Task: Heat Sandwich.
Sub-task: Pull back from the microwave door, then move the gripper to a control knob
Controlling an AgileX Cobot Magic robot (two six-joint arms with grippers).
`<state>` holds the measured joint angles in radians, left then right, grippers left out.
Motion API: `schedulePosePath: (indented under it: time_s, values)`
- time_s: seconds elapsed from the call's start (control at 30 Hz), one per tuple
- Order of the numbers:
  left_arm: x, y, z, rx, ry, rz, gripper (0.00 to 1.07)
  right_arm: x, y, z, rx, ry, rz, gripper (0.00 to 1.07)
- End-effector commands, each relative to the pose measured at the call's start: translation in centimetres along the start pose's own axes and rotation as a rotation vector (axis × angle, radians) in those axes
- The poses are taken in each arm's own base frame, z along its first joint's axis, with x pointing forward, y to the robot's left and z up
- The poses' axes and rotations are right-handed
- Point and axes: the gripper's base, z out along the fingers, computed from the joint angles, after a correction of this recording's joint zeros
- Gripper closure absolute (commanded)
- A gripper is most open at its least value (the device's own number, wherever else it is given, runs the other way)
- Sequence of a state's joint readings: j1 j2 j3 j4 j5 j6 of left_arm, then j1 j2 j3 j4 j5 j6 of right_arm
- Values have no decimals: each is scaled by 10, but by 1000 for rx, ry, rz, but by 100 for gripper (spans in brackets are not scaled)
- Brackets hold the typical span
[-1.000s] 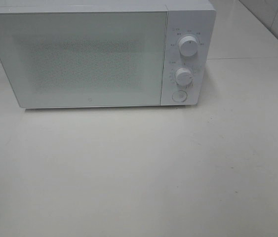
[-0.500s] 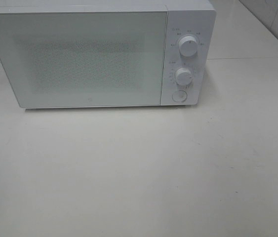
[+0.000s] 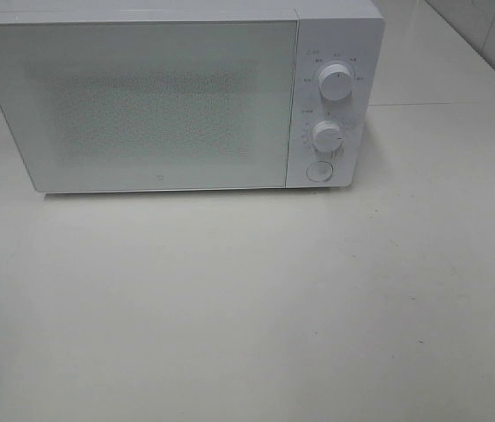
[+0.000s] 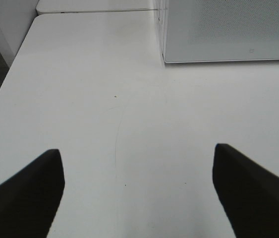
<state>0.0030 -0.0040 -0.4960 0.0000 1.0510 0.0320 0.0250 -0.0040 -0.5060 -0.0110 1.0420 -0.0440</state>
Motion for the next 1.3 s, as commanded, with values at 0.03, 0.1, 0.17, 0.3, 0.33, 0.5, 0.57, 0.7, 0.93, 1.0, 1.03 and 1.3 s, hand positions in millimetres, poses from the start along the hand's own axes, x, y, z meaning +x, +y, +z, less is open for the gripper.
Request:
schedulePosePath:
  time_s: [0.03, 0.1, 0.17, 0.3, 0.33, 0.5, 0.57, 0.7, 0.93, 1.0, 1.03, 1.3]
  values:
    - [1, -1, -2, 9, -33, -8, 30, 1, 0, -2, 0, -24, -4, 32]
    - [1, -1, -2, 9, -33, -8, 30, 1, 0, -2, 0, -24, -4, 32]
    - [1, -1, -2, 9, -33, -8, 30, 1, 0, -2, 0, -24, -4, 32]
    - [1, -1, -2, 9, -33, -8, 30, 1, 0, -2, 0, -24, -4, 32]
    - [1, -1, -2, 9, -33, -8, 30, 1, 0, -2, 0, -24, -4, 32]
    - [1, -1, -2, 9, -33, -8, 30, 1, 0, -2, 0, -24, -4, 32]
    - [1, -1, -2, 9, -33, -8, 30, 1, 0, -2, 0, -24, -4, 32]
    - [1, -1, -2, 9, -33, -8, 30, 1, 0, -2, 0, -24, -4, 32]
    - [1, -1, -2, 9, -33, -8, 30, 1, 0, -2, 0, -24, -4, 32]
    - [1, -1, -2, 9, -33, -8, 30, 0, -1, -3, 2, -35, -4, 32]
    - [1, -1, -2, 9, -33, -8, 30, -2, -1, -4, 2, -46, -4, 32]
    - [1, -1, -2, 9, -33, -8, 30, -17, -1, -8, 8, -203, -4, 32]
